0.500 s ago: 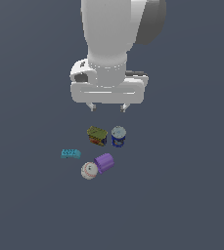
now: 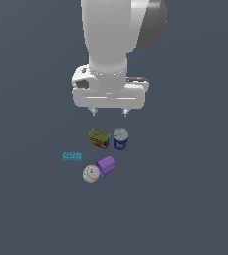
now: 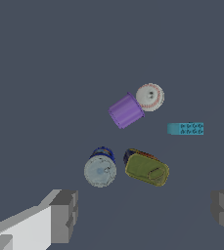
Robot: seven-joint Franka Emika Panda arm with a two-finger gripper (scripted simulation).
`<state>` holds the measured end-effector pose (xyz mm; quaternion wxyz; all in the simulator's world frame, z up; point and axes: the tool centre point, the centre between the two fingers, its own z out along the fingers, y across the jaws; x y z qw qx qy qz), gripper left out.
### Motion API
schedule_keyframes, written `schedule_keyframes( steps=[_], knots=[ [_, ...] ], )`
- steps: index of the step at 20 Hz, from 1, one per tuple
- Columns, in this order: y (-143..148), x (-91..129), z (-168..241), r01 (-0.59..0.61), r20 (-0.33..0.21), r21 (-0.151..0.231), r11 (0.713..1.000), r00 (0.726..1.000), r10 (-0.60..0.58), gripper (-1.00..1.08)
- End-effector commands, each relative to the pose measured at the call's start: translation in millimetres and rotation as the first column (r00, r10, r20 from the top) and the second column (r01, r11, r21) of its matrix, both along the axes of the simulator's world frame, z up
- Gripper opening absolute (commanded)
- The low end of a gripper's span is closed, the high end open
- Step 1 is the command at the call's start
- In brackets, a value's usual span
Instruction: Pick up a designated object from a clutter of objects.
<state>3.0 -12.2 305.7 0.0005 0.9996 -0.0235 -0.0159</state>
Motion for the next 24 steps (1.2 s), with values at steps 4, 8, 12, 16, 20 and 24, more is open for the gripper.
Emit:
schedule_keyframes(
  steps=[4,8,12,16,20,24],
  knots=[
    [-0.1,-0.6,-1.4,0.010,-0.006,0.001,1.000,1.000,-0.010,1.00],
    [-0.8,-0.6,-3.4,-0.006,-0.005,0.002,1.000,1.000,0.006,1.00],
    [-2.6,-1.0,-9.4,-0.037,-0.004,0.003,0.999,0.999,0.037,1.00],
    [-5.3,-1.6,-17.8,-0.085,-0.002,0.004,0.996,0.996,0.085,1.00],
    [-8.9,-2.9,-29.1,-0.148,0.000,0.006,0.989,0.989,0.148,1.00],
    [-13.5,-4.9,-43.5,-0.229,0.003,0.008,0.973,0.973,0.229,1.00]
  ],
)
